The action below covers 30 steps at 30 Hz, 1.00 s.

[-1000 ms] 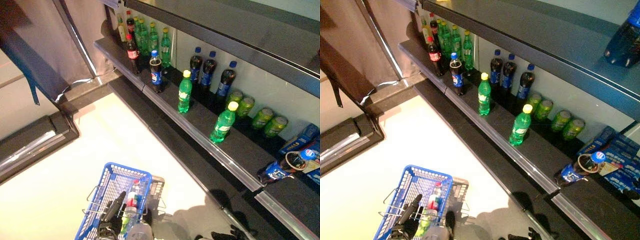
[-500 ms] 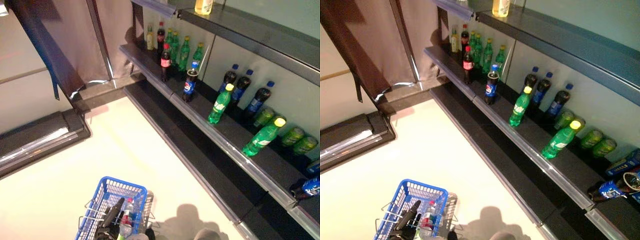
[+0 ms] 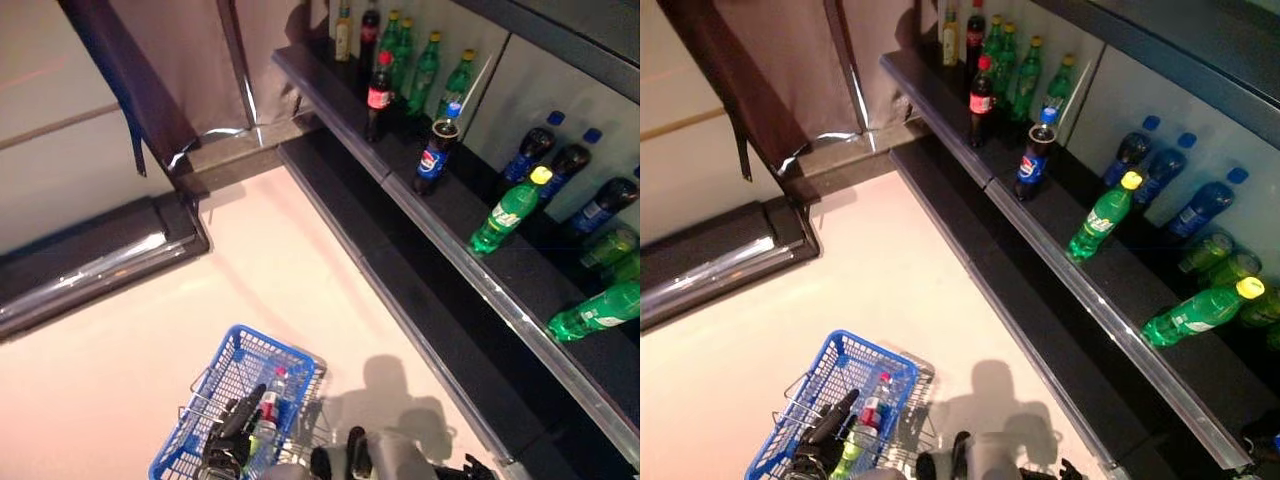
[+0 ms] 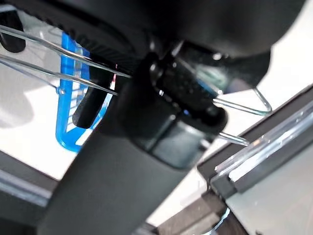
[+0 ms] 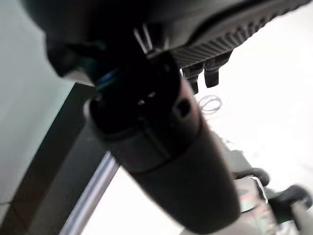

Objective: Pick up the drink and place into the basket.

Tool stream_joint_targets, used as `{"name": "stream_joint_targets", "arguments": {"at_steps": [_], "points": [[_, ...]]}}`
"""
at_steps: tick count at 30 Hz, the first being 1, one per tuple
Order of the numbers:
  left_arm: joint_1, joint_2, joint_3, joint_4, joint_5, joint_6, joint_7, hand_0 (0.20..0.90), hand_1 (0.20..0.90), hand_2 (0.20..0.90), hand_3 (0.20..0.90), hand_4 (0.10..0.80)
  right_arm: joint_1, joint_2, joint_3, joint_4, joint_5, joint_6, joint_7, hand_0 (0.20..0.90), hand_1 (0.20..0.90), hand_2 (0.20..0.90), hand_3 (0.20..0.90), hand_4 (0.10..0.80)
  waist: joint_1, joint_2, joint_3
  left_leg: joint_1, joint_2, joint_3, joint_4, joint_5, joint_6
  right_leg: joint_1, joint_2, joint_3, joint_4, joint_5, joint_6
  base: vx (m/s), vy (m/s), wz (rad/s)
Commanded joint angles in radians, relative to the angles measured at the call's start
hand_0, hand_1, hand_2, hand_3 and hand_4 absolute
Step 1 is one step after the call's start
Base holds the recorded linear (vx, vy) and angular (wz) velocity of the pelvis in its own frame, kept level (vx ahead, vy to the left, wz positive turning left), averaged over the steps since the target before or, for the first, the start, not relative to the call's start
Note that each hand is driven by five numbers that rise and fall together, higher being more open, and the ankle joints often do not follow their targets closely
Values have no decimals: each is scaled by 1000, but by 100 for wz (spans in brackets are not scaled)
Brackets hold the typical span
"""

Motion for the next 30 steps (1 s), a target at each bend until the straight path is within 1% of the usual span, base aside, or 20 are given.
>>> {"name": "stream_joint_targets", "arguments": {"at_steps": [1, 3, 5, 6, 9, 10, 11, 12, 13, 14, 15, 16, 17, 18, 20, 21, 24, 26, 28, 30], "points": [[-79, 20, 13, -120, -19, -156, -127, 300, 300, 300, 200, 100, 66, -39, -9, 26, -18, 13, -11, 900, 900, 900, 900, 800, -15, -63, -66, -51, 27, 77, 440, 107, -118, 144, -33, -47, -435, 268, 59, 478, -61, 11], [-70, 6, 2, -113, 11, -162, -127, 300, 300, 300, 200, 100, 78, -58, 9, 11, -80, -23, -24, 900, 900, 900, 900, 800, -6, -64, -77, -111, 39, 69, 650, 219, -168, 190, -39, -95, -429, 239, 22, 534, -29, 35], [-70, 9, 2, -116, 4, -150, -118, 300, 300, 300, 200, 100, 64, -67, 16, 5, -35, -20, -26, 900, 900, 900, 900, 800, 6, -70, -74, -169, 46, 67, 660, 204, -150, 200, -42, -72, -416, 225, 21, 424, 72, 22], [-67, 14, 8, -125, 10, -143, -121, 300, 300, 300, 200, 100, 39, -74, 12, 7, -1, -23, -14, 900, 900, 900, 900, 800, 36, -70, -52, -230, 73, 39, 582, 180, -123, 227, -32, -21, -410, 210, 26, 394, 141, -26], [-56, 20, 12, -133, 7, -145, -138, 300, 300, 300, 200, 100, -1, -82, 14, 11, -21, -38, -8, 900, 900, 900, 900, 800, 74, -68, -37, -234, 99, -31, 293, 179, -102, 258, -22, 70, -422, 194, 44, 475, 335, -92], [-33, 17, 19, -131, -1, -150, -152, 300, 300, 300, 200, 100, -14, -88, 29, 11, -17, -32, -3, 900, 900, 900, 900, 800, 101, -50, -29, -227, 162, -111, 50, 246, -134, 297, -3, 141, -428, 169, 57, 425, 331, -83], [-26, 16, 22, -130, -4, -150, -158, 300, 300, 300, 200, 100, -17, -89, 32, 11, -16, -29, -2, 900, 900, 900, 900, 800, 108, -47, -30, -233, 178, -128, -1, 264, -141, 302, 0, 158, -431, 166, 60, 592, 429, -95], [-9, 8, 36, -129, -5, -148, -165, 300, 300, 300, 200, 100, -17, -89, 32, 5, -20, -25, -1, 900, 900, 900, 900, 800, 131, -39, -27, -253, 211, -198, -113, 318, -162, 328, 4, 206, -433, 153, 67, 442, 304, -74], [2, -1, 49, -124, 4, -146, -172, 300, 300, 300, 200, 100, -14, -87, 30, 2, -15, -23, -2, 900, 900, 900, 900, 800, 140, -38, -24, -260, 225, -214, -135, 333, -168, 344, -2, 226, -433, 143, 71, 553, 494, -119], [3, -18, 68, -111, 26, -141, -182, 300, 300, 300, 200, 100, -15, -77, 21, -6, 1, -13, -15, 900, 900, 900, 900, 800, 147, -35, -17, -274, 227, -215, -98, 323, -161, 369, -40, 246, -420, 122, 88, 363, 420, -106], [1, -20, 72, -109, 34, -136, -185, 300, 300, 300, 200, 100, -16, -74, 20, -7, 13, -10, -19, 900, 900, 900, 900, 800, 147, -36, -16, -272, 223, -213, -87, 316, -158, 371, -51, 246, -418, 119, 94, 410, 622, -122], [-23, -11, 70, -110, 40, -116, -165, 300, 300, 300, 200, 100, -13, -65, 14, -2, 15, -11, -23, 900, 900, 900, 900, 800, 130, -25, -18, -249, 211, -193, -64, 283, -156, 360, -96, 229, -393, 116, 117, 254, 423, -88], [-26, -10, 70, -109, 43, -115, -162, 300, 300, 300, 200, 100, -12, -64, 13, -1, 16, -11, -26, 900, 900, 900, 900, 800, 128, -24, -16, -245, 208, -189, -59, 276, -155, 359, -102, 226, -389, 114, 120, 346, 571, -106], [-51, 12, 60, -106, 46, -96, -154, 300, 300, 300, 200, 100, 6, -56, -2, -1, -8, -17, -32, 900, 900, 900, 900, 800, 111, -17, -16, -228, 184, -168, -40, 249, -149, 356, -141, 209, -373, 123, 146, 222, 372, -78], [-69, 38, 50, -111, 79, -78, -132, 300, 300, 300, 200, 100, 24, -49, -8, 1, 15, -20, -30, 900, 900, 900, 900, 800, 98, -11, -21, -204, 161, -149, -39, 229, -137, 342, -170, 190, -358, 136, 165, 270, 406, -36], [-71, 48, 48, -110, 73, -80, -114, 300, 300, 300, 200, 100, 29, -45, -6, -6, 9, -13, -26, 900, 900, 900, 900, 800, 94, -7, -22, -187, 151, -144, -47, 223, -128, 322, -171, 172, -335, 141, 166, 248, 361, -19], [-40, 86, 92, -112, 55, -91, -123, 300, 300, 300, 200, 100, 34, -28, 46, -49, -82, -41, -19, 900, 900, 900, 900, 800, 110, 13, -32, -109, 151, -27, -97, 202, -111, 255, -161, -18, -282, 148, 160, 103, 240, -91], [-35, 95, 90, -108, 75, -91, -140, 300, 300, 300, 200, 100, 30, -22, 60, -55, -73, -50, -32, 900, 900, 900, 900, 800, 115, 18, -33, -96, 151, -4, -109, 198, -107, 247, -150, -46, -278, 139, 152, 55, 161, -115], [-29, 99, 92, -105, 59, -107, -132, 300, 300, 300, 200, 100, 16, -18, 79, -82, -77, -20, -37, 900, 900, 900, 900, 800, 130, 6, -40, -89, 131, 59, -110, 184, -105, 257, -107, -127, -325, 134, 125, 35, 104, -71], [-30, 91, 94, -102, 32, -112, -122, 300, 300, 300, 200, 100, 13, -21, 96, -92, -112, -12, -35, 900, 900, 900, 900, 800, 138, -7, -39, -92, 117, 80, -84, 176, -106, 274, -101, -142, -359, 145, 114, 28, 22, -54]]}}
